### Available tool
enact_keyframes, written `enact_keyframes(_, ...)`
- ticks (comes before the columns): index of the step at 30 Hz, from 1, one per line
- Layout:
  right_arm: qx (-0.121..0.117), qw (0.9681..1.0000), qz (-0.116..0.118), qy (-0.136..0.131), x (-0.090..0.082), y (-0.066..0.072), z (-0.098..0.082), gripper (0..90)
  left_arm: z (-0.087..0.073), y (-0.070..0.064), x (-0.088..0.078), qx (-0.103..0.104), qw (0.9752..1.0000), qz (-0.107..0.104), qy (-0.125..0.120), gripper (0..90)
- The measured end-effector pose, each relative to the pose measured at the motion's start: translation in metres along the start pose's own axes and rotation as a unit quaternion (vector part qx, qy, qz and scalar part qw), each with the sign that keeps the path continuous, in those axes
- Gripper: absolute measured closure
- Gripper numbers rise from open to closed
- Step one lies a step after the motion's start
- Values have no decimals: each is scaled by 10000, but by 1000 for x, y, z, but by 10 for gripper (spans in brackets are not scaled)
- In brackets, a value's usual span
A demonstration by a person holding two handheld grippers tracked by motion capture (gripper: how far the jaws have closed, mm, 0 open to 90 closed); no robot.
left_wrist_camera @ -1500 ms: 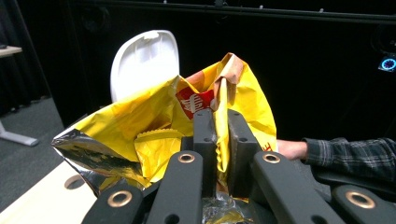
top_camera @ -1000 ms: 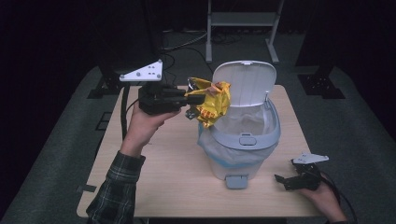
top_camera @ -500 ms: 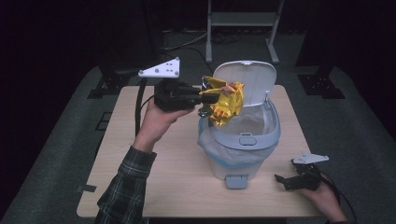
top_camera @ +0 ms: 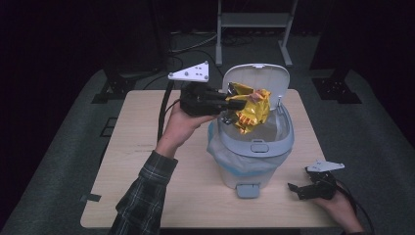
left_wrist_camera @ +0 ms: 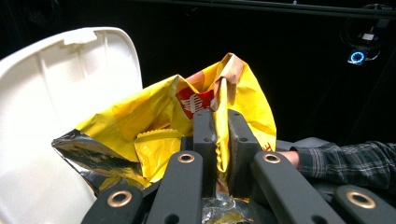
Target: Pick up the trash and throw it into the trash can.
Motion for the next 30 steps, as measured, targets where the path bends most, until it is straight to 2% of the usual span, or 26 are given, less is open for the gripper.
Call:
enact_keyframes(12, -2, 10000, 1, -1, 0, 0, 0, 15, -9, 5, 20, -47, 9999, -38, 124, 847)
enact_keyframes(23, -1, 10000, 1, -1, 0, 0, 0, 15, -17, 9, 28, -102, 9997, -35, 206, 828)
enact_keyframes(28, -2, 10000, 1, -1, 0, 0, 0, 15, -18, 9, 29, -125, 9997, -29, 192, 784)
enact_keyframes(30, -3, 10000, 1, -1, 0, 0, 0, 15, -18, 9, 29, -125, 9997, -18, 196, 740)
Point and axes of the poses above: each handheld gripper's, and its own axes: x roughly forward along the jaws, z roughly out of its top, y roughly to its left, the point moved 9 cm from there along x, roughly forward along the jaws, and after that the axes turned 2 degrees about -y, right-handed, at the moved point
